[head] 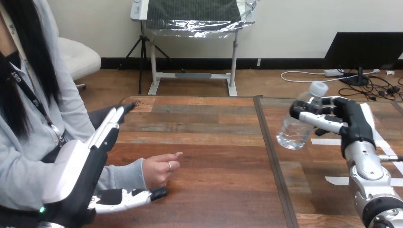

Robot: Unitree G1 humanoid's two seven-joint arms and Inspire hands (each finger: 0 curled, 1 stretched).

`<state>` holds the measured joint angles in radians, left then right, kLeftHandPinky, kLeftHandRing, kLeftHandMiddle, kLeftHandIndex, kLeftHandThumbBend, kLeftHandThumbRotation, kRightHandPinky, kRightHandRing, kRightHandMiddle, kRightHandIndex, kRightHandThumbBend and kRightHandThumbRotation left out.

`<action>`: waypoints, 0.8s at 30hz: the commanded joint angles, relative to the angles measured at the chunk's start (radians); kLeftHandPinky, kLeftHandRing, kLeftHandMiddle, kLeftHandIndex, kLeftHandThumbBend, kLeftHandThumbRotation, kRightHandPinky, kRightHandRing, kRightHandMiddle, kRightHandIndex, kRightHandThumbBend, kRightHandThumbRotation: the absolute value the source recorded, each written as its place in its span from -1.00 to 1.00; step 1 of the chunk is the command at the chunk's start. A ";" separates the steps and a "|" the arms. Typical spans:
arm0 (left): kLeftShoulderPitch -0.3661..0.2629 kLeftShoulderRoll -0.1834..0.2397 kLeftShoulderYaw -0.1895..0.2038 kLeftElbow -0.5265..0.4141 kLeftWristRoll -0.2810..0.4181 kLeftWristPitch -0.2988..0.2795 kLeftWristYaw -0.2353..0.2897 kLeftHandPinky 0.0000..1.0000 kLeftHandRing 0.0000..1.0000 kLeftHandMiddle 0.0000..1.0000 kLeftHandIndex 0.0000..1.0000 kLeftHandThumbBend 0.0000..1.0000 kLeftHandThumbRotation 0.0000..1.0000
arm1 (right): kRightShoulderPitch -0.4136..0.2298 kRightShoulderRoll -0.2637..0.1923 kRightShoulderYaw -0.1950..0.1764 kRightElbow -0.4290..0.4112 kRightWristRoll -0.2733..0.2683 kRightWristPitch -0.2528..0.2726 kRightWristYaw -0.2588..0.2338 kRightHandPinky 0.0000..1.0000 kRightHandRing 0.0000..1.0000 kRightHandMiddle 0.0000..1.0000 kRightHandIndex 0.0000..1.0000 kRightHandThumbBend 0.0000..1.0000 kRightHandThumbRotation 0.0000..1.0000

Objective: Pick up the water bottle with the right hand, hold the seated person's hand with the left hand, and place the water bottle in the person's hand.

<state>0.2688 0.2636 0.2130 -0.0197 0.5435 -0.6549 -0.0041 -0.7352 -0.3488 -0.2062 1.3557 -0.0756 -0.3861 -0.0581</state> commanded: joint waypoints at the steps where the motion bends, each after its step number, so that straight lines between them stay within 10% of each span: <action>1: -0.067 0.065 0.008 -0.029 0.038 0.035 0.027 0.49 0.70 0.79 0.79 1.00 -0.35 | -0.093 0.005 -0.002 -0.081 0.022 -0.062 0.021 -0.39 -0.29 -0.13 -0.02 0.58 -1.00; 24: -0.180 0.265 -0.038 0.033 0.063 0.147 -0.031 0.38 0.48 0.51 0.53 1.00 -0.73 | -0.079 0.029 0.016 -0.117 0.028 -0.126 0.076 -0.42 -0.31 -0.16 -0.07 0.59 -1.00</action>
<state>0.1858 0.4675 0.2056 0.0022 0.6053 -0.5103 -0.0195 -0.7352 -0.3242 -0.1972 1.3110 -0.0590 -0.4526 0.0067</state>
